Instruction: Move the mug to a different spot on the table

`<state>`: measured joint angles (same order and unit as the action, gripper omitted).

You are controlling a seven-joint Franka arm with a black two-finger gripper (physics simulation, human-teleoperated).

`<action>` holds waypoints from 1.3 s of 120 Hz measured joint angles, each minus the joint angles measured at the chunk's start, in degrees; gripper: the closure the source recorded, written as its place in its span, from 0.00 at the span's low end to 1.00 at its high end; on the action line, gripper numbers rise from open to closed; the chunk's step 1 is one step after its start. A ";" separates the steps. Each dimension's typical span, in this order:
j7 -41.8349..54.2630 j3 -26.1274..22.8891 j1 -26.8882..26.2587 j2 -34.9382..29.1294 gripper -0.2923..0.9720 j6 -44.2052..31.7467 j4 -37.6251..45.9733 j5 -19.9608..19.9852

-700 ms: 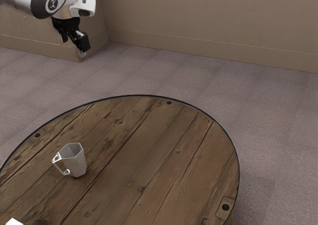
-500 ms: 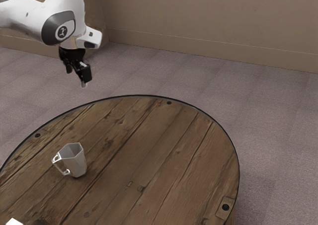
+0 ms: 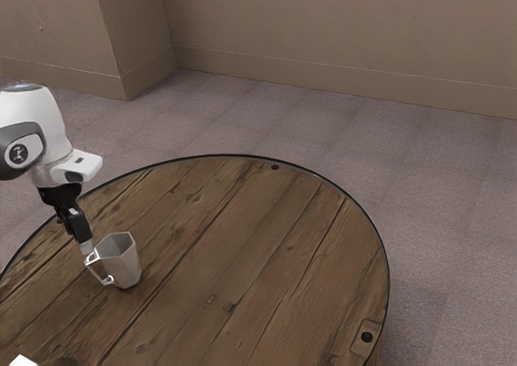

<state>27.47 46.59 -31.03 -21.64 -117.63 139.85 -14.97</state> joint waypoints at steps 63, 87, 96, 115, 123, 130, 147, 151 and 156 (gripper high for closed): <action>11.12 27.05 -21.42 2.93 0.24 -17.86 4.98 0.12; 13.47 32.52 -25.94 3.09 0.24 -20.16 5.60 -0.02; 14.16 33.05 -26.05 3.09 0.25 -20.62 5.88 -0.04; 15.28 33.29 -25.99 3.09 0.41 -21.59 6.37 -0.04; 15.67 33.30 -25.94 3.09 0.48 -22.33 6.79 -0.04; 15.96 33.30 -25.98 3.08 0.53 -22.94 7.01 -0.05; 16.41 33.29 -25.91 3.09 0.61 -24.40 7.50 -0.17; 16.46 33.29 -25.87 3.06 0.62 -24.86 7.66 -0.22; 16.53 33.29 -25.78 3.03 0.64 -25.44 7.84 -0.25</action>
<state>44.01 79.88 -56.81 -18.61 -143.07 147.68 -15.22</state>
